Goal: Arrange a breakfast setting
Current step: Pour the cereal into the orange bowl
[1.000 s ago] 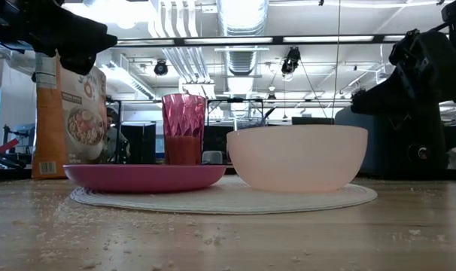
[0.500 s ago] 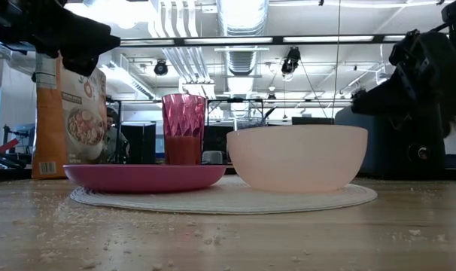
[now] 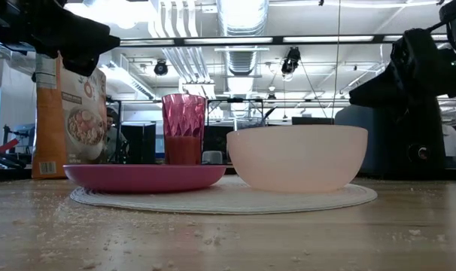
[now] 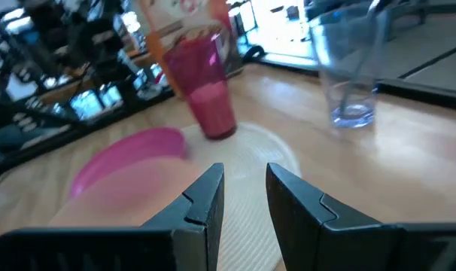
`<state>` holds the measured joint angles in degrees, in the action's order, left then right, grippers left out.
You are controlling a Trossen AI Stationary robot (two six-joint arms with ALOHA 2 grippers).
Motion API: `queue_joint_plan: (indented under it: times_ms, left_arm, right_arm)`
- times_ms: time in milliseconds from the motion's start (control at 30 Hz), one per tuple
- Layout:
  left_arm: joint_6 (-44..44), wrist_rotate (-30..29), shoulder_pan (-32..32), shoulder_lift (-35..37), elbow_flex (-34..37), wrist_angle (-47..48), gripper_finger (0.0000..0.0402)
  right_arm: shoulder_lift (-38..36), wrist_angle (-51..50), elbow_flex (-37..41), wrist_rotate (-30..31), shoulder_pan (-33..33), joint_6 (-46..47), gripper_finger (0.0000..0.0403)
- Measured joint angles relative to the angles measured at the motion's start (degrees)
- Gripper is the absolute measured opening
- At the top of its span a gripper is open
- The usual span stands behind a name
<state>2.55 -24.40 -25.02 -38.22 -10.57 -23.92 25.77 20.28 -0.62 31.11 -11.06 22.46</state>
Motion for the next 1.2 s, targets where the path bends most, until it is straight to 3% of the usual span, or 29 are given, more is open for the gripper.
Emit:
queue_joint_plan:
  times_ms: [167, 500, 1200]
  left_arm:
    - [0.0, 0.0, 0.0, 0.0, 0.0, 0.4, 0.0121]
    - [-0.1, 0.0, 0.0, -0.1, 0.0, 0.4, 0.0121]
    - [-0.1, 0.0, 0.0, -0.6, 0.0, 0.1, 0.0121]
  right_arm:
    - [-5.0, -0.6, 0.0, -1.0, 3.2, 0.0, 0.0091]
    - [-15.5, -0.7, 0.0, 0.0, 3.5, 0.2, 0.0091]
    - [-25.7, -2.4, 0.0, 0.0, 7.2, 0.0, 0.0091]
